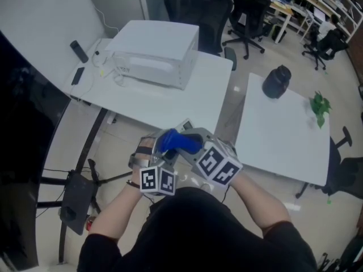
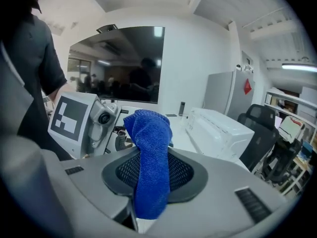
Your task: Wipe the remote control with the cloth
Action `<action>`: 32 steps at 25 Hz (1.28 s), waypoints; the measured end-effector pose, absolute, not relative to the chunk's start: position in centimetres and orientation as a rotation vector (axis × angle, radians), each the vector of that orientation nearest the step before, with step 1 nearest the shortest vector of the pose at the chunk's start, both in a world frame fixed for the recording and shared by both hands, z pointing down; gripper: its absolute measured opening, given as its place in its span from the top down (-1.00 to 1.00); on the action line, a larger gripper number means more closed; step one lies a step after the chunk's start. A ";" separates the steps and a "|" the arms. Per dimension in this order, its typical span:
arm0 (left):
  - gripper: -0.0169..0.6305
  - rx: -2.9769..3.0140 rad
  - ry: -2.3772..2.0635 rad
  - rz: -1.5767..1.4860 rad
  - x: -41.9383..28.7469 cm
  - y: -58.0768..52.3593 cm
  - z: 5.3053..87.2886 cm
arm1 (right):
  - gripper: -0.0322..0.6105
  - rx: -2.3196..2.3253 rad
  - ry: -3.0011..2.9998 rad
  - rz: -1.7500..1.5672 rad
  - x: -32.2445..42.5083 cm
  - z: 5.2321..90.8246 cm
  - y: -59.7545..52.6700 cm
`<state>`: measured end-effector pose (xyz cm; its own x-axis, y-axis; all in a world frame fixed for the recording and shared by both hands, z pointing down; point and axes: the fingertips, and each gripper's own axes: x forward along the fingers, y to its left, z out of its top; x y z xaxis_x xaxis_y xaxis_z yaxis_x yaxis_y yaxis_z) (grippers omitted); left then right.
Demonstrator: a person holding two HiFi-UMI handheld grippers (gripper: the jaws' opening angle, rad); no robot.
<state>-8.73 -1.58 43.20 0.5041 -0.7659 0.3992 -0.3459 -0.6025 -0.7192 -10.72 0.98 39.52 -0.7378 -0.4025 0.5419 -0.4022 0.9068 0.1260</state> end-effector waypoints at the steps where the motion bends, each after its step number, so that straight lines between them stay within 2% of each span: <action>1: 0.32 -2.170 0.897 -0.972 -8.7 -1.4 43.1 | 0.53 0.566 -2.473 -0.004 -11.0 39.8 1.1; 16: 0.32 -2.244 0.910 -0.931 -9.5 0.6 42.9 | 0.53 0.880 -2.273 -0.125 -5.4 40.6 -3.8; 20: 0.32 -2.466 1.050 -0.827 -10.3 -0.4 42.4 | 0.53 1.001 -2.349 -0.070 -3.9 38.5 -4.3; 23: 0.32 -2.985 1.289 -0.404 -11.3 -1.9 40.9 | 0.53 1.116 -2.586 0.159 -3.0 36.7 -4.3; 26: 0.32 -3.409 1.386 0.385 -12.7 -3.4 39.4 | 0.53 1.158 -2.675 0.294 -2.9 37.4 -3.3; 28: 0.32 -3.483 1.418 0.836 -13.9 -4.2 38.5 | 0.53 1.096 -2.653 0.332 -4.4 39.2 -2.2; 32: 0.32 -3.480 1.416 1.211 -15.0 -4.7 37.1 | 0.53 0.909 -2.638 0.386 -8.4 41.6 0.3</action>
<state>-14.95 -4.73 37.14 0.6228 -0.7567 -0.1989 -0.3143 -0.4748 0.8221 -8.41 0.34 41.65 -0.7450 -0.5447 0.3850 -0.6321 0.7609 -0.1467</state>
